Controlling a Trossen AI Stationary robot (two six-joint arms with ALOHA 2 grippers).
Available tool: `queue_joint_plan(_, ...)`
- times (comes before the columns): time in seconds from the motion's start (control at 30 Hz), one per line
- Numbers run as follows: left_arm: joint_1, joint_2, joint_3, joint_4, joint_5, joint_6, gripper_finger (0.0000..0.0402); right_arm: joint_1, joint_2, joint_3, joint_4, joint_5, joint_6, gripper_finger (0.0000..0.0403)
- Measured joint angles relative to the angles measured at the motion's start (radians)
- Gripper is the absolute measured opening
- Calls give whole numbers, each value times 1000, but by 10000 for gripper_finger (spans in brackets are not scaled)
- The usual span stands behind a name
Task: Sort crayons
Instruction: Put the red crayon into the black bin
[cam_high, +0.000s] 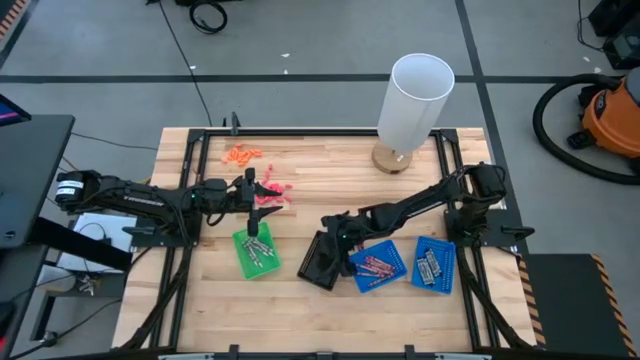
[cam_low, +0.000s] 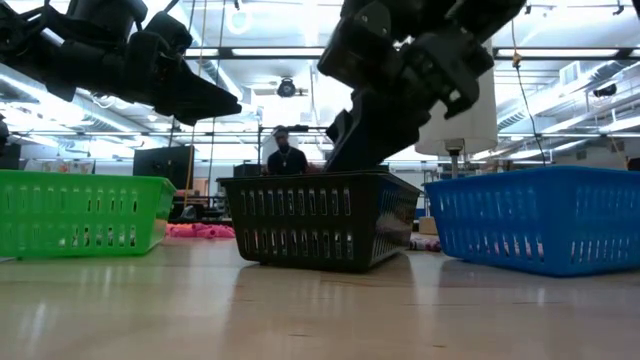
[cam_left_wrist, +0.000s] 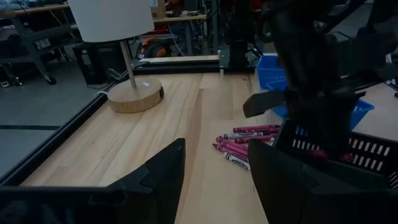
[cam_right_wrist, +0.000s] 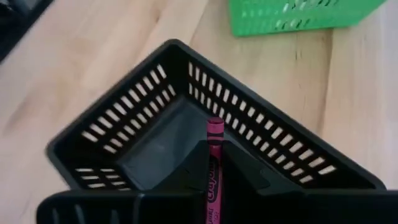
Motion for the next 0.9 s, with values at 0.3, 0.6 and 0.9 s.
queue_joint_plan(0.3, 0, 0, 0, -6, 0, 0, 187, -1, -10, 0, -39, 49, -10, 89)
queue_joint_plan(0.6, 0, 0, 0, -7, 0, 0, 187, -10, -35, 98, -242, 99, 8, 109)
queue_joint_plan(0.9, 0, 0, 0, -22, 0, 0, 187, -21, -153, 136, -525, 340, 79, 107)
